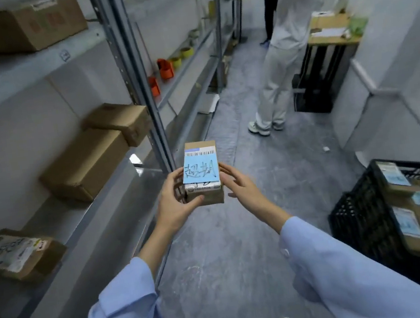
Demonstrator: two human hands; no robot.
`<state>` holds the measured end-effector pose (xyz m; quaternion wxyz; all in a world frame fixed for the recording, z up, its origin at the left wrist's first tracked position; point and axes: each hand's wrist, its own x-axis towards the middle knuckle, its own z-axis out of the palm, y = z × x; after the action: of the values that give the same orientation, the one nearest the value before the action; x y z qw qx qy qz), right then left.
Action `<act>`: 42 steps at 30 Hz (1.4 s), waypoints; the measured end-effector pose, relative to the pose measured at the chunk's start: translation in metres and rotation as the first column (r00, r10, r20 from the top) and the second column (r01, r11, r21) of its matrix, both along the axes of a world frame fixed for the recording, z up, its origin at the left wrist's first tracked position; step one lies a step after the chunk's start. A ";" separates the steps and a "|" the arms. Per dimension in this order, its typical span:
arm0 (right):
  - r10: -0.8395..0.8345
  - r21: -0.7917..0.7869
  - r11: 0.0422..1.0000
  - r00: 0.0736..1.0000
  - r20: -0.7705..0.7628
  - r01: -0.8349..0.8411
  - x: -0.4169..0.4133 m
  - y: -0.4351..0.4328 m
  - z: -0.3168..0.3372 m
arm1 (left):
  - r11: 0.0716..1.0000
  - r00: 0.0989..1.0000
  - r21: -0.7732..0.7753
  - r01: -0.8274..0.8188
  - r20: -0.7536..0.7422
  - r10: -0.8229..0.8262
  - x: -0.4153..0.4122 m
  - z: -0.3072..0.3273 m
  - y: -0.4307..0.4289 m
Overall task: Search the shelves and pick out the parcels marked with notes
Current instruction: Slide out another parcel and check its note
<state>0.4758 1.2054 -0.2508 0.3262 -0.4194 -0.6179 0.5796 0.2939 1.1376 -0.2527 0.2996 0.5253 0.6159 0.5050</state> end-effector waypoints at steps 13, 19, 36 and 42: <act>-0.310 -0.111 0.943 0.950 0.038 0.312 0.221 0.000 -0.013 | 0.942 0.944 -0.053 0.330 0.044 -0.328 0.212 -0.023 0.070; -0.379 -0.136 0.911 0.921 0.093 0.389 0.351 0.005 -0.029 | 0.900 0.903 -0.071 0.430 0.003 -0.431 0.337 -0.037 0.090; -0.587 -0.195 0.782 0.805 0.092 0.592 0.568 0.091 -0.093 | 0.770 0.719 -0.207 0.604 -0.276 -0.638 0.547 -0.084 0.206; -0.680 -0.269 0.676 0.721 0.131 0.686 0.641 0.154 -0.124 | 0.775 0.558 -0.239 0.585 -0.576 -0.598 0.596 -0.120 0.293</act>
<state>1.1169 1.3591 -0.3752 0.4452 -0.6697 -0.3247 0.4979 0.8895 1.4304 -0.3728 0.2354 0.8336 0.4715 0.1656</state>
